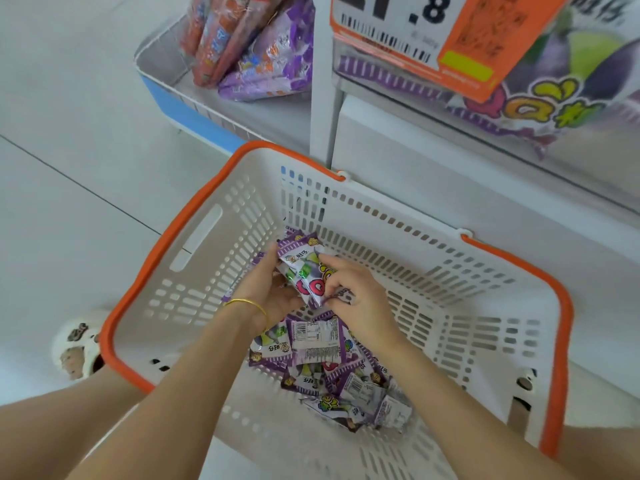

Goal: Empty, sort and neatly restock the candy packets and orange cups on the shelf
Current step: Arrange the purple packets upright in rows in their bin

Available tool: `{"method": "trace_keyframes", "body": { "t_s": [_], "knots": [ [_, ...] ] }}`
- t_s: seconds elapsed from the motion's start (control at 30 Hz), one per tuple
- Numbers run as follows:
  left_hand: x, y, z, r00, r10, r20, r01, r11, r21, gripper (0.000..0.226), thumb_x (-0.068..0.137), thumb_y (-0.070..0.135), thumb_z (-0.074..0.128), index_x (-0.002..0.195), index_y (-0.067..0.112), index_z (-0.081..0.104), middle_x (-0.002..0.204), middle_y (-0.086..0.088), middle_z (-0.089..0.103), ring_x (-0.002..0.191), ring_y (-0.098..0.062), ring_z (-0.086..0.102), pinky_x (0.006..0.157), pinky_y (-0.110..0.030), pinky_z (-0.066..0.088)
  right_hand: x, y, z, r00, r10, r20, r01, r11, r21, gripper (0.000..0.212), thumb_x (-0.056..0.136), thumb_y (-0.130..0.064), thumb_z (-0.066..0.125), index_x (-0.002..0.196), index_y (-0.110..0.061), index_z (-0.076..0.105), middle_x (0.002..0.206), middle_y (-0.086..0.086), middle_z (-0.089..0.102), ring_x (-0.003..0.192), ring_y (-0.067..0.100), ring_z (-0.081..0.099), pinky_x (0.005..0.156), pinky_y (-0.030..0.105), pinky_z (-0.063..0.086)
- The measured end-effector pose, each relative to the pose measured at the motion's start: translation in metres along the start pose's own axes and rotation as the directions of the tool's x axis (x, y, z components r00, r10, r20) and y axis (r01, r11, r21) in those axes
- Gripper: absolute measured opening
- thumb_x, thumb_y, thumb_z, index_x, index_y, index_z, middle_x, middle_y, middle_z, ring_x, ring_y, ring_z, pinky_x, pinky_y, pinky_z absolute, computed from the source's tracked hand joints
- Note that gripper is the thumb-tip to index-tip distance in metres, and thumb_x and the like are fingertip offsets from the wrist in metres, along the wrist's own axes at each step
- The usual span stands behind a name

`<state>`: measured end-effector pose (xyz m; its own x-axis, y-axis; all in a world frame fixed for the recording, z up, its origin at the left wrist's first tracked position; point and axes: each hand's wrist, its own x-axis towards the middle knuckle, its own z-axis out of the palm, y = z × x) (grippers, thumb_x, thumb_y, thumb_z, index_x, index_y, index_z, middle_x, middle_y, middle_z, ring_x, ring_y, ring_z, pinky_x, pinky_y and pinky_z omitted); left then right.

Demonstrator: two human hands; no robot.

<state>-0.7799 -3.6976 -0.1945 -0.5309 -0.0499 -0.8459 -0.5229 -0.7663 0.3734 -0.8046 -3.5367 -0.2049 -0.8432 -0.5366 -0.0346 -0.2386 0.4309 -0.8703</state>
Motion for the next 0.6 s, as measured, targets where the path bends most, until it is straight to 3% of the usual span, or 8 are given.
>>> {"method": "trace_keyframes", "body": {
  "t_s": [0.1, 0.17, 0.2, 0.27, 0.33, 0.4, 0.47, 0.6],
  "knots": [
    [-0.007, -0.002, 0.001, 0.994, 0.005, 0.110, -0.010, 0.999, 0.041, 0.063, 0.086, 0.063, 0.042, 0.117, 0.012, 0.060, 0.103, -0.009, 0.069, 0.089, -0.025, 0.069, 0.067, -0.035, 0.057, -0.001, -0.001, 0.001, 1.000, 0.017, 0.027, -0.016, 1.000, -0.024, 0.017, 0.076, 0.003, 0.071, 0.077, -0.009, 0.058, 0.132, -0.016, 0.049, 0.124, -0.002, 0.039, 0.114, 0.033, 0.029],
    [-0.010, -0.004, 0.002, 0.988, 0.054, 0.146, -0.079, 0.982, 0.171, 0.053, 0.085, 0.049, 0.056, 0.115, 0.006, 0.059, 0.104, -0.015, 0.069, 0.090, -0.025, 0.069, 0.071, -0.036, 0.057, -0.002, -0.007, 0.000, 0.996, 0.028, 0.079, -0.027, 1.000, -0.016, 0.022, 0.079, 0.006, 0.066, 0.077, -0.014, 0.058, 0.134, -0.015, 0.049, 0.124, -0.005, 0.039, 0.104, 0.008, 0.028],
    [-0.012, -0.007, 0.003, 0.988, 0.091, 0.128, -0.120, 0.964, 0.237, 0.040, 0.086, 0.035, 0.062, 0.110, 0.003, 0.058, 0.095, -0.018, 0.069, 0.077, -0.023, 0.070, 0.062, -0.031, 0.057, -0.003, -0.011, 0.000, 0.991, 0.070, 0.111, -0.075, 0.996, 0.042, 0.028, 0.079, 0.009, 0.061, 0.077, -0.019, 0.057, 0.135, -0.012, 0.051, 0.123, -0.004, 0.044, 0.096, 0.001, 0.030],
    [-0.012, -0.012, 0.002, 0.988, 0.151, -0.021, -0.138, 0.944, 0.300, 0.014, 0.089, 0.010, 0.062, 0.099, 0.002, 0.055, 0.075, -0.015, 0.067, 0.050, -0.016, 0.064, 0.043, -0.023, 0.050, -0.004, -0.014, -0.002, 0.963, 0.222, 0.152, -0.256, 0.930, 0.264, 0.032, 0.081, 0.013, 0.051, 0.079, -0.018, 0.058, 0.132, -0.005, 0.057, 0.116, 0.001, 0.052, 0.081, 0.000, 0.039],
    [-0.003, -0.013, -0.008, 0.969, 0.151, -0.195, -0.096, 0.959, 0.268, 0.009, 0.089, 0.005, 0.061, 0.091, 0.005, 0.052, 0.061, -0.009, 0.066, 0.042, -0.015, 0.059, 0.044, -0.025, 0.049, 0.001, 0.001, 0.002, 0.901, 0.427, 0.081, -0.419, 0.803, 0.425, 0.019, 0.084, 0.009, 0.048, 0.084, -0.007, 0.059, 0.126, -0.008, 0.058, 0.116, 0.007, 0.052, 0.084, 0.011, 0.048],
    [0.007, -0.007, -0.024, 0.924, 0.185, -0.333, -0.093, 0.957, 0.275, 0.015, 0.089, 0.007, 0.061, 0.082, 0.006, 0.048, 0.046, -0.003, 0.059, 0.034, -0.013, 0.050, 0.044, -0.024, 0.043, 0.009, 0.031, 0.010, 0.810, 0.585, -0.040, -0.542, 0.773, 0.330, 0.016, 0.089, 0.000, 0.049, 0.092, -0.012, 0.059, 0.116, -0.007, 0.058, 0.114, 0.015, 0.055, 0.098, 0.033, 0.047],
    [0.014, 0.001, -0.039, 0.892, 0.210, -0.400, -0.085, 0.948, 0.308, 0.011, 0.089, 0.007, 0.060, 0.087, 0.005, 0.050, 0.043, -0.003, 0.056, 0.030, -0.011, 0.048, 0.039, -0.020, 0.041, 0.020, 0.058, 0.018, 0.746, 0.661, -0.082, -0.651, 0.750, 0.117, 0.016, 0.093, -0.008, 0.051, 0.108, -0.011, 0.055, 0.115, 0.004, 0.057, 0.107, 0.019, 0.055, 0.095, 0.034, 0.045],
    [0.024, 0.006, -0.054, 0.873, 0.230, -0.431, -0.067, 0.930, 0.361, 0.039, 0.088, 0.011, 0.063, 0.121, 0.000, 0.044, 0.071, -0.009, 0.060, 0.050, -0.016, 0.056, 0.053, -0.028, 0.049, 0.043, 0.084, 0.045, 0.720, 0.684, -0.118, -0.672, 0.646, -0.363, 0.052, 0.092, -0.038, 0.056, 0.130, -0.006, 0.043, 0.134, 0.015, 0.045, 0.120, 0.033, 0.045, 0.095, 0.042, 0.041]
  ]
}}
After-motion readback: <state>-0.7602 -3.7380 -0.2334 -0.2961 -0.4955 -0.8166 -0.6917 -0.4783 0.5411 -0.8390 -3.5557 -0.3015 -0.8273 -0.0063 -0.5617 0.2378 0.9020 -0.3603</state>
